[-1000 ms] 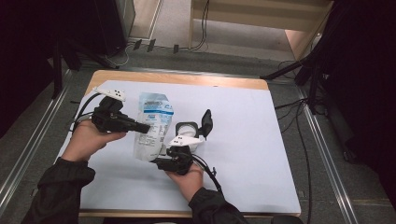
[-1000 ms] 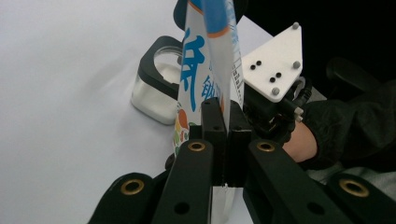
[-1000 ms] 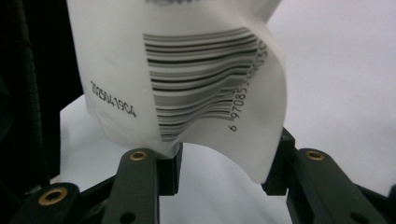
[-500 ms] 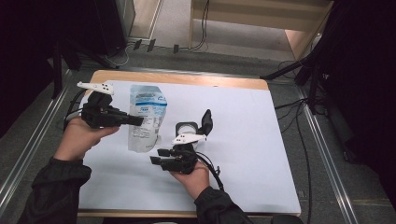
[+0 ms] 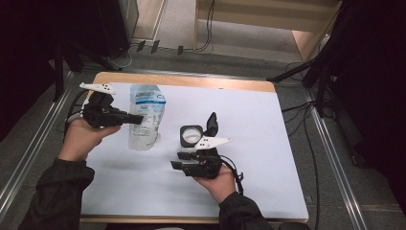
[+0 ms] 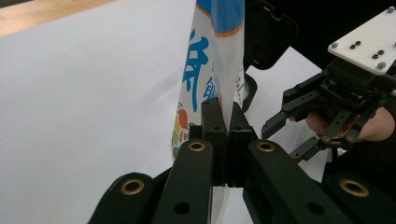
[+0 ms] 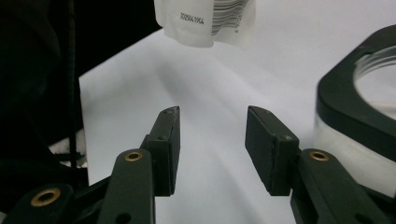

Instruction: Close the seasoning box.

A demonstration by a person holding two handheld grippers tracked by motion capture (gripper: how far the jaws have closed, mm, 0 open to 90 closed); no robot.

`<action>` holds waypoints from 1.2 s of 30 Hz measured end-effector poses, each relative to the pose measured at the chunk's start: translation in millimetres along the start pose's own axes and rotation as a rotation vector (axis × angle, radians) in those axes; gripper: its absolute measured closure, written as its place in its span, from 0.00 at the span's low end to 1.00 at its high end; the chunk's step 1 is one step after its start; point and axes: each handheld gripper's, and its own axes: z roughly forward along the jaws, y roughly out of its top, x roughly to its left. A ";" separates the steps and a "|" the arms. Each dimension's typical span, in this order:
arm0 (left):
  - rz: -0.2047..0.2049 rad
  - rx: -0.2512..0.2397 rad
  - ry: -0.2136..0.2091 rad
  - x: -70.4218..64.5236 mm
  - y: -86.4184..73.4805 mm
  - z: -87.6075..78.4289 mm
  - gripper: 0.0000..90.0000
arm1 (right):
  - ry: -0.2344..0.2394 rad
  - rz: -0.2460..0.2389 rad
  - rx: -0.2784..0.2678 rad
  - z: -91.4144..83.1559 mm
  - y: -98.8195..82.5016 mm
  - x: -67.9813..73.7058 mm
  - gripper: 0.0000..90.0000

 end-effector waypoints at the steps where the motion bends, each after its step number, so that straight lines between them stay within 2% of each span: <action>1: -0.004 -0.009 0.004 1.4 -0.4 0.2 1.00 | 0.000 0.005 -0.004 -2.1 0.5 -0.9 0.63; 4: -0.027 -0.022 0.031 9.6 -1.2 1.0 1.00 | -0.005 -0.004 0.014 -7.0 0.2 -2.9 0.63; 7: -0.047 -0.023 0.052 19.4 -1.6 3.7 1.00 | -0.015 0.008 0.029 -11.2 -3.1 -6.0 0.63; 12: -0.080 -0.032 0.093 36.5 -2.5 10.2 1.00 | -0.030 0.008 0.022 -15.7 -5.0 -10.3 0.62; 17: -0.077 -0.048 0.148 48.1 -2.5 15.3 1.00 | -0.045 0.011 0.012 -25.5 -5.5 -16.4 0.62; 23: -0.080 -0.095 0.182 59.7 -2.2 17.5 1.00 | -0.076 -0.014 0.019 -35.6 -8.4 -20.2 0.61; 28: -0.080 -0.126 0.215 68.3 -3.0 20.4 1.00 | -0.092 -0.016 0.021 -43.4 -10.5 -22.8 0.61; 32: -0.088 -0.104 0.240 76.9 -5.9 29.7 1.00 | -0.108 -0.001 0.018 -52.5 -12.4 -27.3 0.61; 36: -0.088 -0.067 0.247 82.8 -9.6 37.8 1.00 | -0.114 0.004 -0.004 -63.2 -12.8 -33.0 0.61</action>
